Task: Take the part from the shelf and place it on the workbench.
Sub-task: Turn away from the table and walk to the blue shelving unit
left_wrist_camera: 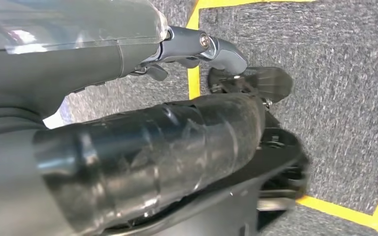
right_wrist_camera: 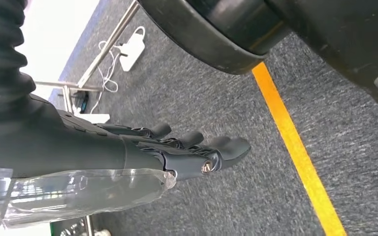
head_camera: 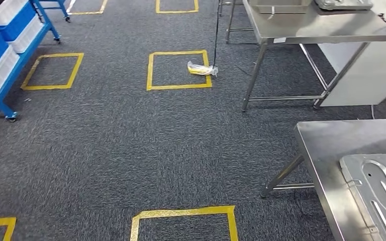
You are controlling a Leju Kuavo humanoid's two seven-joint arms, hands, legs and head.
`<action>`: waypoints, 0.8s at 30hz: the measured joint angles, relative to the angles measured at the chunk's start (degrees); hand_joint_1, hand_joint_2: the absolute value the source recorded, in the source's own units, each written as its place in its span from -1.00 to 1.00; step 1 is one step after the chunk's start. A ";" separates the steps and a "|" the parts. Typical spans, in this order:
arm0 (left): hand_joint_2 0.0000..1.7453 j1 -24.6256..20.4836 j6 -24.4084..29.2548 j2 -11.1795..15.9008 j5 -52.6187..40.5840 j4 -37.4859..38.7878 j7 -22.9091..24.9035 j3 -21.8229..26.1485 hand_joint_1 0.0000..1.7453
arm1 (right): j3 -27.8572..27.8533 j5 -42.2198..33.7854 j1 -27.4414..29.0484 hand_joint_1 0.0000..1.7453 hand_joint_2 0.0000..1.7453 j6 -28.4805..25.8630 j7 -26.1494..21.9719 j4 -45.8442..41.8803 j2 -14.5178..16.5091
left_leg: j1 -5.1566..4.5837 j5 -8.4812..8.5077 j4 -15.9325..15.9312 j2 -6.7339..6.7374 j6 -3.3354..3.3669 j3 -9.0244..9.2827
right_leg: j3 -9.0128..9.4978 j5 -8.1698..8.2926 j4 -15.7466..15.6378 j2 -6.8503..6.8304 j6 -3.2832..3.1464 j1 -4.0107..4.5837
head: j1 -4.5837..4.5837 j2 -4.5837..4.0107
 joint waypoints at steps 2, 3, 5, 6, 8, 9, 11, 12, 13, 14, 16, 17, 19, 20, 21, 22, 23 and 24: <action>-1.00 0.06 0.34 0.06 -0.89 0.00 0.47 -0.55 -1.00 | -0.56 -0.83 0.55 -1.00 1.00 -0.56 -0.69 0.02 -0.33 | 0.19 0.75 0.99 0.51 -0.24 -0.12 | 0.19 -0.27 0.03 -2.01 0.04 0.02 | 0.00 0.00; -1.00 0.14 0.47 0.15 -1.16 0.00 0.72 -0.80 -1.00 | -0.78 -1.07 0.76 -1.00 1.00 -0.54 -0.94 0.02 -0.44 | 0.27 2.48 -1.86 0.93 -0.25 1.60 | 0.42 -0.47 0.06 -2.87 0.16 -0.01 | 0.00 0.00; -1.00 0.15 0.54 0.34 -1.35 0.00 1.03 -1.10 -1.00 | -0.98 -1.23 1.02 -1.00 1.00 -0.11 -1.15 0.09 -0.60 | 0.03 5.24 -9.69 3.44 0.05 6.08 | 0.85 -1.04 0.26 -4.24 0.65 0.18 | -0.01 0.00; -1.00 0.06 0.57 0.40 -1.32 0.00 1.12 -1.16 -1.00 | -1.03 -1.32 1.12 -1.00 1.00 0.10 -1.18 0.14 -0.70 | -0.21 5.72 -12.35 4.66 0.48 7.55 | 1.00 -1.33 0.37 -4.84 0.95 0.36 | 0.01 0.00; -1.00 -0.04 0.73 0.44 -1.14 0.00 1.28 -1.20 -1.00 | -1.12 -1.51 1.21 -1.00 1.00 0.36 -1.20 0.25 -0.97 | -0.69 5.35 -13.83 5.40 1.35 8.23 | 1.22 -1.74 0.45 -6.09 1.49 0.77 | 0.06 0.00; -1.00 -0.01 0.85 0.48 -1.02 0.00 1.35 -1.20 -1.00 | -1.15 -1.62 1.09 -1.00 1.00 0.46 -1.21 0.25 -1.04 | -0.62 5.35 -13.93 4.69 1.83 8.16 | 1.42 -1.91 0.37 -6.63 1.73 0.77 | 0.07 0.00; -1.00 0.15 1.00 0.63 -0.82 0.00 1.47 -1.19 -1.00 | -1.22 -1.76 0.84 -1.00 1.00 0.85 -1.29 0.23 -1.21 | -0.48 5.48 -14.31 3.28 2.50 8.24 | 1.41 -3.03 1.40 -4.82 2.30 0.46 | 0.10 0.00; -1.00 0.11 1.04 0.69 -0.79 0.00 1.49 -1.19 -1.00 | -1.26 -1.81 0.75 -1.00 1.00 1.06 -1.42 0.22 -1.31 | -0.38 5.57 -14.49 2.61 2.84 8.30 | 0.54 -4.41 3.48 -2.90 2.57 0.23 | 0.12 0.00; -1.00 0.06 1.06 0.75 -0.78 0.00 1.50 -1.19 -1.00 | -1.31 -1.85 0.75 -1.00 1.00 1.24 -1.63 0.20 -1.45 | -0.37 5.61 -14.55 1.95 3.08 8.30 | -0.94 -6.17 6.73 -0.82 2.74 0.06 | 0.15 0.00; -1.00 -0.03 1.04 0.78 -0.78 0.00 1.50 -1.19 -1.00 | -1.38 -1.87 0.71 -1.00 1.00 1.36 -1.92 0.16 -1.59 | -0.42 5.61 -14.55 1.24 3.25 8.27 | -2.91 -7.99 10.71 0.42 2.82 0.03 | 0.15 0.00; -1.00 -0.07 1.00 0.81 -0.78 0.00 1.50 -1.19 -1.00 | -1.54 -1.95 0.56 -1.00 1.00 1.50 -2.48 0.03 -1.85 | -0.53 5.61 -14.53 -0.40 3.36 8.35 | -5.98 -9.49 16.73 1.09 2.84 0.17 | 0.16 0.00; -1.00 -0.03 0.98 0.84 -0.78 0.00 1.50 -1.19 -1.00 | -1.59 -1.97 0.53 -1.00 1.00 1.52 -2.66 -0.03 -1.92 | -0.57 5.60 -14.51 -1.31 3.37 8.48 | -6.21 -8.46 16.86 1.20 2.73 0.26 | 0.16 0.00; -1.00 0.02 0.94 0.89 -0.78 0.00 1.50 -1.19 -1.00 | -1.63 -1.97 0.64 -1.00 1.00 1.49 -2.79 -0.08 -2.00 | -0.60 5.60 -14.48 -3.18 3.34 8.87 | -3.94 -3.64 10.92 2.11 2.27 0.30 | 0.16 0.00; -1.00 0.03 0.90 0.90 -0.78 0.01 1.50 -1.19 -1.00 | -1.63 -1.96 0.77 -1.00 1.00 1.47 -2.83 -0.07 -2.04 | -0.63 5.65 -14.47 -4.01 3.23 8.99 | -2.60 -1.64 7.41 3.56 2.03 0.27 | 0.16 0.00; -1.00 -0.04 0.85 0.91 -0.77 0.01 1.53 -1.19 -1.00 | -1.64 -1.99 0.94 -1.00 1.00 1.54 -2.93 -0.05 -2.09 | -0.62 5.79 -14.42 -4.82 3.03 8.86 | -1.58 -0.39 4.52 4.95 1.81 0.24 | 0.17 0.00; -1.00 -0.12 0.78 0.93 -0.76 0.02 1.59 -1.19 -1.00 | -1.65 -2.04 1.06 -1.00 1.00 1.65 -3.08 -0.04 -2.19 | -0.57 5.96 -14.36 -5.46 2.79 8.56 | -1.09 -0.11 2.84 6.02 1.65 0.25 | 0.19 0.00; -1.00 -0.14 0.73 0.95 -0.74 0.02 1.68 -1.19 -1.00 | -1.65 -2.10 1.13 -1.00 1.00 1.82 -3.31 -0.03 -2.28 | -0.51 6.20 -14.37 -6.11 2.43 8.13 | -0.98 -0.47 2.27 6.47 1.49 0.29 | 0.18 0.00; -1.00 -0.10 0.68 0.97 -0.72 0.03 1.80 -1.19 -1.00 | -1.65 -2.21 1.13 -1.00 1.00 1.98 -3.58 -0.04 -2.37 | -0.48 6.48 -14.43 -6.78 2.03 7.72 | -0.87 -0.55 1.62 5.97 1.27 0.30 | 0.19 0.00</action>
